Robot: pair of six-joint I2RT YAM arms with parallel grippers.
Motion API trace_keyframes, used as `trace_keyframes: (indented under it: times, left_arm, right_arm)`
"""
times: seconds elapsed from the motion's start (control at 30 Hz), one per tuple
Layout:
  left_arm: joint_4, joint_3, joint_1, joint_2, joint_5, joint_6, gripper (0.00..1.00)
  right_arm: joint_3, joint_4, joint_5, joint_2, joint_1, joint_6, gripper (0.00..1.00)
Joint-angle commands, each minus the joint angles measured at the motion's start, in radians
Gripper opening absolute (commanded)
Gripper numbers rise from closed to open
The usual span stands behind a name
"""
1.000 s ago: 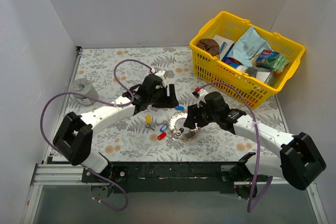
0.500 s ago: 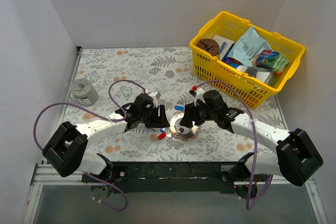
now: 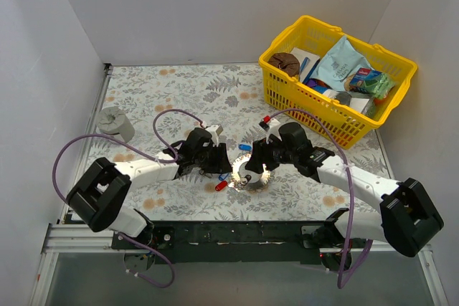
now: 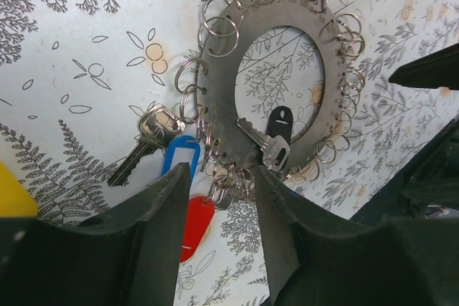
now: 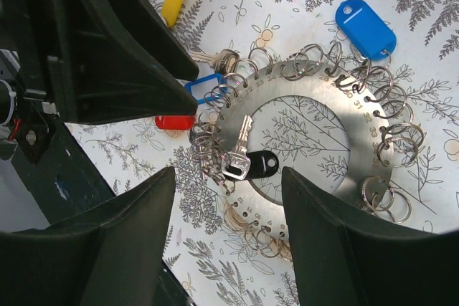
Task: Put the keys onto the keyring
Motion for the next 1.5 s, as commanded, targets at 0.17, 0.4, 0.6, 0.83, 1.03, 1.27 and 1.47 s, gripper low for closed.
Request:
trace_keyframes:
  times: [0.17, 0.4, 0.6, 0.83, 1.03, 1.27, 1.47]
  left_arm:
    - [0.074, -0.015, 0.001, 0.046, 0.003, 0.034, 0.32]
    - [0.101, -0.025, 0.001, 0.078, 0.014, 0.046, 0.25]
    - [0.118, -0.045, -0.002, 0.094, 0.031, 0.04, 0.18]
    - [0.13, -0.079, -0.002, 0.054, 0.04, 0.042, 0.0]
    - [0.114, -0.076, -0.002, -0.017, 0.06, 0.071, 0.0]
    - [0.08, -0.033, -0.002, -0.109, 0.093, 0.109, 0.0]
    - [0.008, 0.046, -0.003, -0.156, 0.106, 0.152, 0.0]
  right_arm:
    - [0.005, 0.026, 0.011, -0.033, 0.005, 0.012, 0.68]
    - [-0.006, 0.028, 0.02, -0.034, 0.005, 0.019, 0.68]
    - [-0.016, 0.038, 0.015, -0.037, 0.005, 0.021, 0.68]
    - [-0.024, 0.06, 0.003, -0.024, 0.003, 0.025, 0.69]
    - [-0.015, 0.063, -0.004, -0.028, 0.003, 0.019, 0.69]
    - [-0.015, 0.081, -0.032, -0.042, 0.003, -0.002, 0.69]
    - [-0.029, 0.106, -0.083, -0.086, 0.003, -0.036, 0.69]
